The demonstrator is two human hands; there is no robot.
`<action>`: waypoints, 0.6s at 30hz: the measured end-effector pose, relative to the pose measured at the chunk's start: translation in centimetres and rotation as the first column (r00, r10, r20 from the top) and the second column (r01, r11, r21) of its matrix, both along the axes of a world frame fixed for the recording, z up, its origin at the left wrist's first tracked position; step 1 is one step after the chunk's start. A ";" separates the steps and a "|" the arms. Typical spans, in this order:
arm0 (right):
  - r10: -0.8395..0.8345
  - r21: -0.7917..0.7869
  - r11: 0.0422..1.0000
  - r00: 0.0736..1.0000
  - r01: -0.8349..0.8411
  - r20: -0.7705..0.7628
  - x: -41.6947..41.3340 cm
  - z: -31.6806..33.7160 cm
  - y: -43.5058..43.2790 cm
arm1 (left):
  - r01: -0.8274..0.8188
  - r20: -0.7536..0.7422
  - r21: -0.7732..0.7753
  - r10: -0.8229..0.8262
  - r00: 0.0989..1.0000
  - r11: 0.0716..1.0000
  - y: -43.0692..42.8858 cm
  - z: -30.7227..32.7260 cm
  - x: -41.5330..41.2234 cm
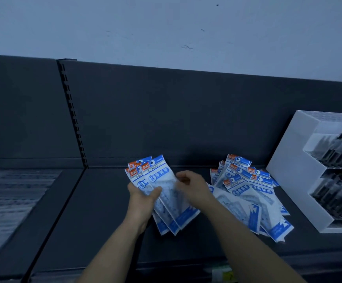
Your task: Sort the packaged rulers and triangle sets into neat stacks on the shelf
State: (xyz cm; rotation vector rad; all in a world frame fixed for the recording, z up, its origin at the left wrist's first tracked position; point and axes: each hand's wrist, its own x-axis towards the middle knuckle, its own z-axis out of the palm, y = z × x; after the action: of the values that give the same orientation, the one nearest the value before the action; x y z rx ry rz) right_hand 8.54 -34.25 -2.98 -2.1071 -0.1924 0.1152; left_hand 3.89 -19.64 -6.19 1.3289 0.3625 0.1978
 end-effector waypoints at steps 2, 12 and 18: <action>-0.038 -0.329 0.941 0.989 0.083 0.140 0.7 -0.2 -2.6 | 0.003 -0.030 -0.003 -0.003 1.000 1.000 0.5 -0.2 -0.1; -0.126 -0.329 0.933 0.989 0.145 0.079 0.5 0.2 -8.1 | 0.080 -0.113 0.004 -0.079 0.990 0.997 -0.2 -0.1 0.2; -0.173 0.093 0.980 0.985 0.174 -0.015 -0.1 1.2 -4.9 | 0.126 -0.058 -0.003 -0.126 0.990 0.992 -2.0 -0.3 0.5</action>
State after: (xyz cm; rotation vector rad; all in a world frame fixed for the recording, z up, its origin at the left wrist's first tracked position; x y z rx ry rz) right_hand 8.45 -39.16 -1.76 -2.0192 -0.0090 0.0083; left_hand 4.35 -21.61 -6.50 1.3551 0.3256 0.0534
